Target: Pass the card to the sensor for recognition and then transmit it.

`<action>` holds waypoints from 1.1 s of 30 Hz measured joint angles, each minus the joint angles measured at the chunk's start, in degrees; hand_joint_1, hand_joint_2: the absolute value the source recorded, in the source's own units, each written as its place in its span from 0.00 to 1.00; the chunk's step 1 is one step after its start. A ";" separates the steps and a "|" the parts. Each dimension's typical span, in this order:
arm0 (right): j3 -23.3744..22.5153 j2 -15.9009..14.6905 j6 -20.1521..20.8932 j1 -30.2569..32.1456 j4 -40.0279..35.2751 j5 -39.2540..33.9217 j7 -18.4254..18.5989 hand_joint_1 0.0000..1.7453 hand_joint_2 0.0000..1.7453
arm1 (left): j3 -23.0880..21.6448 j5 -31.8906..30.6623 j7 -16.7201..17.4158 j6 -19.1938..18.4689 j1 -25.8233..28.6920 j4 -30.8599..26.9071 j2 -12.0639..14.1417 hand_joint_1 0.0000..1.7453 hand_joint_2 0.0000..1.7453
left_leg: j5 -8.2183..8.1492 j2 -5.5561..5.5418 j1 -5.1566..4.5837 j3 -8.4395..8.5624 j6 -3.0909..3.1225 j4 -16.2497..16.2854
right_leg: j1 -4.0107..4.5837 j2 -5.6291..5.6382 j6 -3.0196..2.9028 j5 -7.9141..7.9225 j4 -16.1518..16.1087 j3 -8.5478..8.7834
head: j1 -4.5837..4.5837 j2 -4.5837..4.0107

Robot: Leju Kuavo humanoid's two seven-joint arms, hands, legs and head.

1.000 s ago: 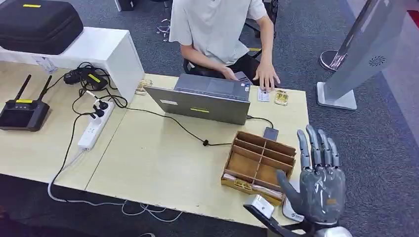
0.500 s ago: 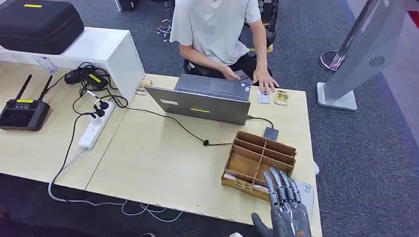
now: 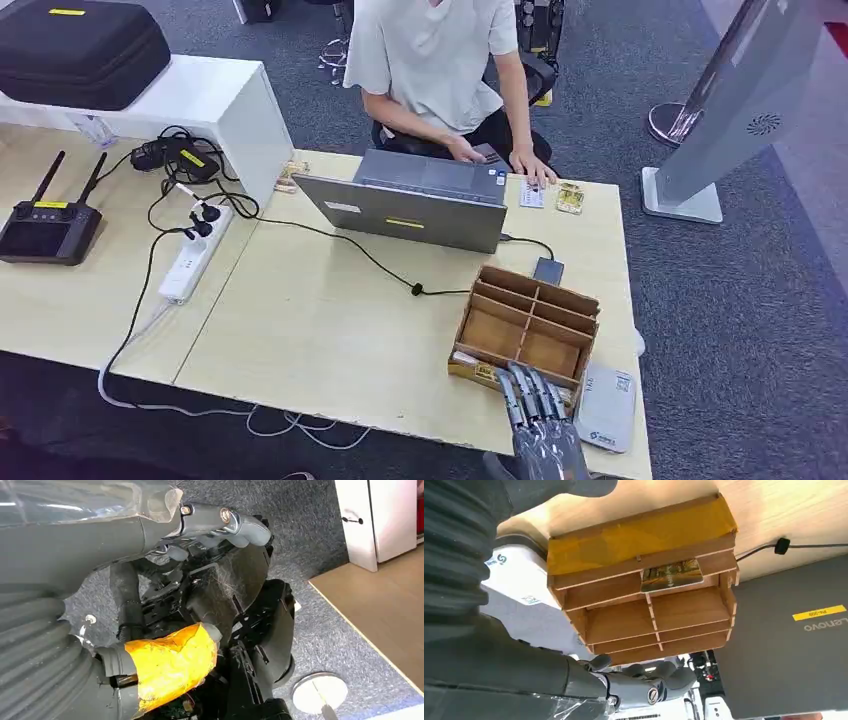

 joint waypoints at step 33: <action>-3.21 8.42 -2.45 -5.79 12.04 2.88 -1.05 0.00 1.00 | 0.00 -3.41 3.98 -0.52 -2.34 0.87 -1.77 0.00 1.00 | 0.00 0.01 0.00 0.02 0.00 0.00 | 0.00 0.01 -0.01 0.00 0.01 0.00 | 0.00 0.00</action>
